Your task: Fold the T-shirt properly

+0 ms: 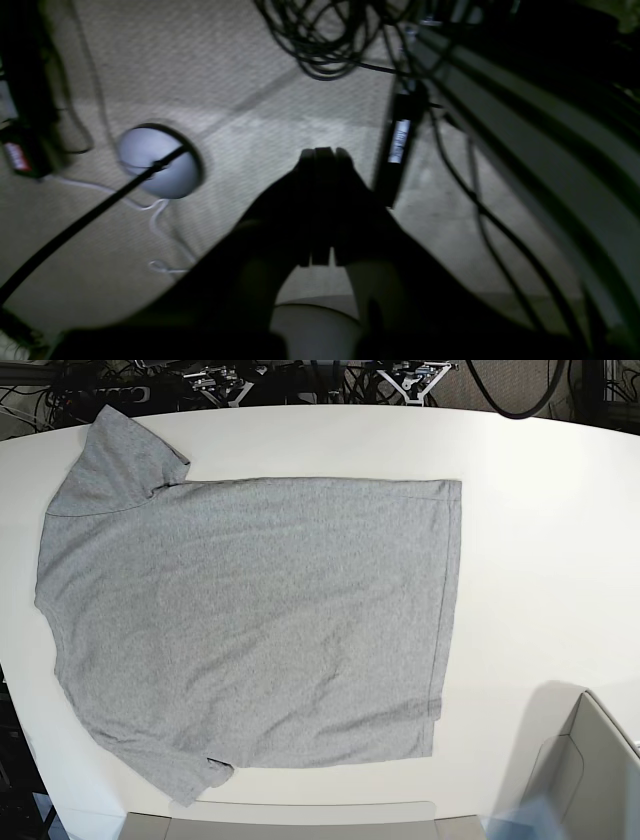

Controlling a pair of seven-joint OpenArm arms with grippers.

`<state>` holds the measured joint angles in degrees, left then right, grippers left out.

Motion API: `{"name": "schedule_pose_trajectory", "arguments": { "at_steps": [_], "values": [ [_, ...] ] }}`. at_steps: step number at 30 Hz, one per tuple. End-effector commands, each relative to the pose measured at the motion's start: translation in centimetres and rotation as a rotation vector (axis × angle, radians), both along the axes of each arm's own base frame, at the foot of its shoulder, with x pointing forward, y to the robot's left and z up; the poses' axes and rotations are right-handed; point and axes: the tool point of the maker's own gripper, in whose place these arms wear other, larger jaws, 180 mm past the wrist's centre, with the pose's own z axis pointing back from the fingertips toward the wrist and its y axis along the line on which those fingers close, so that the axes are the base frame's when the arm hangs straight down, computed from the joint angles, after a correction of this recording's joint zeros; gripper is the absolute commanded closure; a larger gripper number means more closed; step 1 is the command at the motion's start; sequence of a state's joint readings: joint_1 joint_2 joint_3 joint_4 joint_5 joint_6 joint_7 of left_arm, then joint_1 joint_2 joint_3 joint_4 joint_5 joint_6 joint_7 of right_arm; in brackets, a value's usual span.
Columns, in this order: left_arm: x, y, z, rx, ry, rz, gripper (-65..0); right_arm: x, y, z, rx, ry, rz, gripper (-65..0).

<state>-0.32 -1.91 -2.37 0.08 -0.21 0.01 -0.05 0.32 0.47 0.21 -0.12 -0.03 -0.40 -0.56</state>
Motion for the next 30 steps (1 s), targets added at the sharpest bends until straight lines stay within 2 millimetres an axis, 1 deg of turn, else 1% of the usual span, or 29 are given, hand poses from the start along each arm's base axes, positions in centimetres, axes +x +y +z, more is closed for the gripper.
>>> {"name": "schedule_pose_trajectory", "arguments": {
  "at_steps": [1, 11, 15, 25, 30],
  "values": [
    [-0.02, 0.34, 0.01, 0.008, 0.002, 0.009, -0.2, 0.49, -0.09, 0.02, 0.004, -0.013, 0.005, -0.2],
    [-0.16, 0.44, 0.02, 0.009, 0.007, 0.004, -0.2, 0.39, -0.09, 0.02, 0.004, -0.012, 0.006, -0.2],
    [-0.27, 0.47, 0.02, 0.011, 0.008, 0.007, -0.2, 0.29, -0.8, 0.03, -0.007, -0.01, 0.004, -0.2],
    [-0.2, 0.5, 0.03, 0.013, 0.004, 0.008, -0.2, 0.28, -1.01, 0.03, -0.01, -0.01, 0.009, -0.2],
    [-0.11, 0.51, 0.03, 0.013, -0.001, 0.008, -0.2, -0.33, -1.01, 0.02, -0.01, -0.001, 0.009, -0.2]
  ]
}}
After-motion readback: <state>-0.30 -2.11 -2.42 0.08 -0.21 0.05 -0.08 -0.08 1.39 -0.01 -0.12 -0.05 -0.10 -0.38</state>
